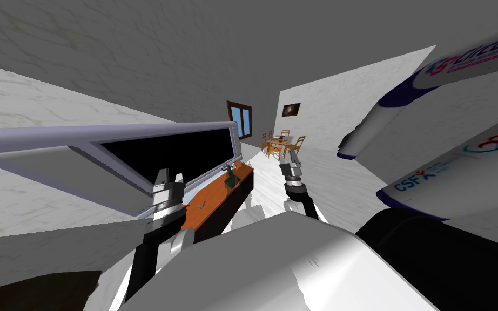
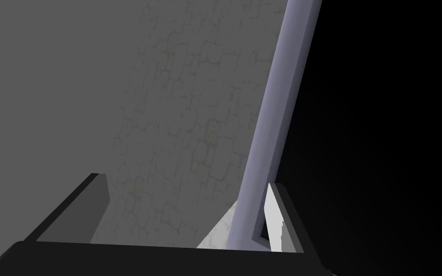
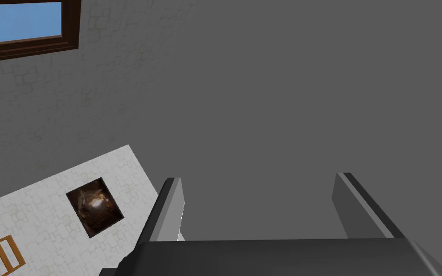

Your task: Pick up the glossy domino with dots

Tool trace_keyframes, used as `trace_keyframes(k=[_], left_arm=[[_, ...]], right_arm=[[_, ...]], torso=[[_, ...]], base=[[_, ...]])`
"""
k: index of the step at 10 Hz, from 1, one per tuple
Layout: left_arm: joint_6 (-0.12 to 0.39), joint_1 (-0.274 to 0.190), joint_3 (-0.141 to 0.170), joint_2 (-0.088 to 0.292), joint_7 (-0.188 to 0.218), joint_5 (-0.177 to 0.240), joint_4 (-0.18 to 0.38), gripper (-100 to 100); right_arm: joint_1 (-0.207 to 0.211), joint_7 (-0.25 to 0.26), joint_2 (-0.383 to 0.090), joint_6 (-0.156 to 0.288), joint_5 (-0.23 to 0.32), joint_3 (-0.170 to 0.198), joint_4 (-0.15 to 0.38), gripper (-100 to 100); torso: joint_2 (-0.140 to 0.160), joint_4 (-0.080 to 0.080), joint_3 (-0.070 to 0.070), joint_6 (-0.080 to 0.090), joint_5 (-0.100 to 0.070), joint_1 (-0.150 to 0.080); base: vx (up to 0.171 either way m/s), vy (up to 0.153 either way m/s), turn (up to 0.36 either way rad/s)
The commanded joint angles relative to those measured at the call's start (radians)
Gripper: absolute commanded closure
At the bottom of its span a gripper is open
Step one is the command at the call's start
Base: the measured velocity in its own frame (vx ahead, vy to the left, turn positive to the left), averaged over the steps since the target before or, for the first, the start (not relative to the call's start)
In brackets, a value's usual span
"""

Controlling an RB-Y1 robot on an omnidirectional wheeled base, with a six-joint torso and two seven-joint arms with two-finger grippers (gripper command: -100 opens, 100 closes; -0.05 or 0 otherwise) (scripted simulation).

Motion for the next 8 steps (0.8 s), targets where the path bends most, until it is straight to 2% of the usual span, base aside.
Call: trace_keyframes(k=[1, 6, 7, 8], left_arm=[[0.004, 0.003, 0.001, 0.033, 0.001, -0.006, 0.015, -100], [0.03, 0.034, 0.004, 0.137, 0.011, -0.048, 0.122, -100], [0.037, 0.044, 0.005, 0.151, 0.014, -0.06, 0.154, -100], [0.037, 0.044, 0.005, 0.151, 0.014, -0.06, 0.159, -100]], right_arm=[[0.0, 0.0, 0.0, 0.0, 0.0, 0.0, 0.0, 0], [0.0, 0.0, 0.0, 0.0, 0.0, 0.0, 0.0, 0], [0.0, 0.0, 0.0, 0.0, 0.0, 0.0, 0.0, 0], [0.0, 0.0, 0.0, 0.0, 0.0, 0.0, 0.0, 0]], torso=[[0.0, 0.0, 0.0, 0.0, 0.0, 0.0], [-0.002, -0.001, -0.001, 0.0, 0.0, -0.001], [-0.003, -0.001, -0.002, 0.0, 0.0, -0.001], [-0.003, -0.001, -0.002, 0.0, 0.0, -0.002]], base=[[0.009, -0.005, -0.018], [0.033, -0.019, -0.033], [0.049, -0.032, -0.053], [0.031, -0.026, -0.007]])
